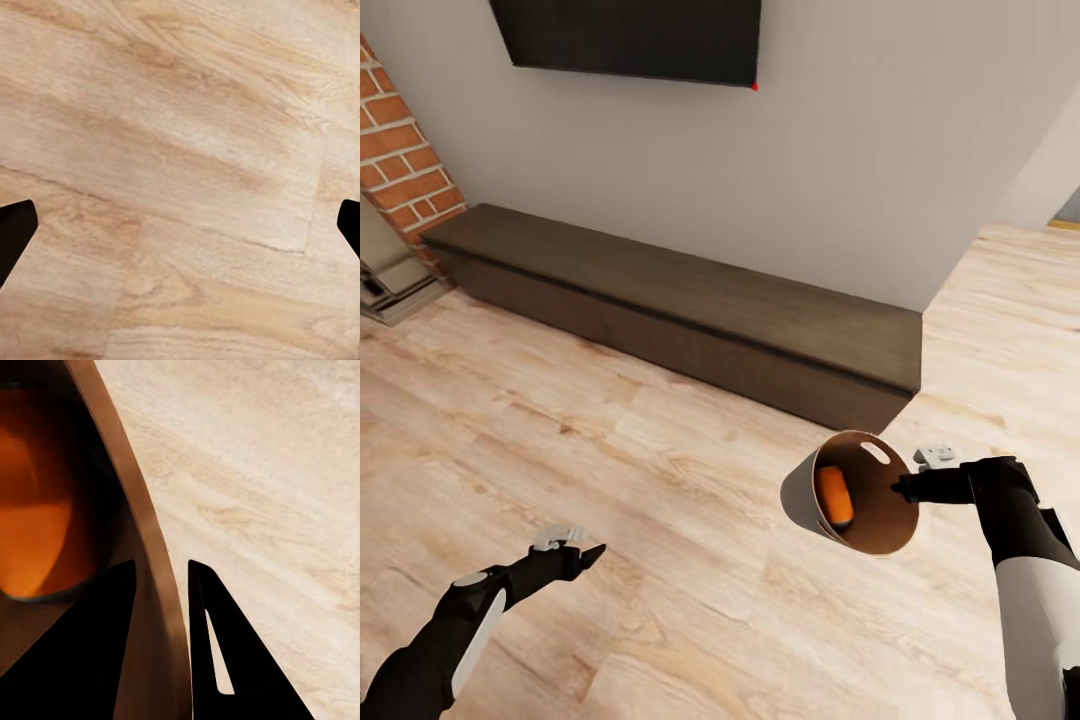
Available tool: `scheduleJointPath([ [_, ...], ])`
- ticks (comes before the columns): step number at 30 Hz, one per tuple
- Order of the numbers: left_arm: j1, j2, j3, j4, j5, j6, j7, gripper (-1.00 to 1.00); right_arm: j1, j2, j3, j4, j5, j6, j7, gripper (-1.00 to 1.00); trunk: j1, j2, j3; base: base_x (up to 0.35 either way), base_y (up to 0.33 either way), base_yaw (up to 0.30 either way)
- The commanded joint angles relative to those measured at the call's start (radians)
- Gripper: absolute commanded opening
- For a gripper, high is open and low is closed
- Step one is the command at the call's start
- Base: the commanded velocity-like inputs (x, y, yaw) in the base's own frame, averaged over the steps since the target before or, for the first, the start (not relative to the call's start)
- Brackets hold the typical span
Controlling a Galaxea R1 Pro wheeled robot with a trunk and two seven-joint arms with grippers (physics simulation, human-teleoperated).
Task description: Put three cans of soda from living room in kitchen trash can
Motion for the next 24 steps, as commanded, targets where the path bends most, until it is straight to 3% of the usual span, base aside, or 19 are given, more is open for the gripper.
scheduleJointPath([
  [1, 0.0, 0.0, 0.0, 0.0, 0.0, 0.0, 0.0, 1.0, 0.0, 0.001, 0.0, 0.0, -0.018, 0.011, 0.007, -1.0, 0.0, 0.0, 0.0, 0.322, 0.0, 0.251],
  [24, 0.0, -0.005, 0.0, 0.004, -0.001, -0.001, 0.002, 1.0, 0.006, 0.024, -0.001, 0.001, -0.017, 0.011, 0.004, -1.0, 0.0, 0.0, 0.0, 0.323, 0.0, 0.252],
])
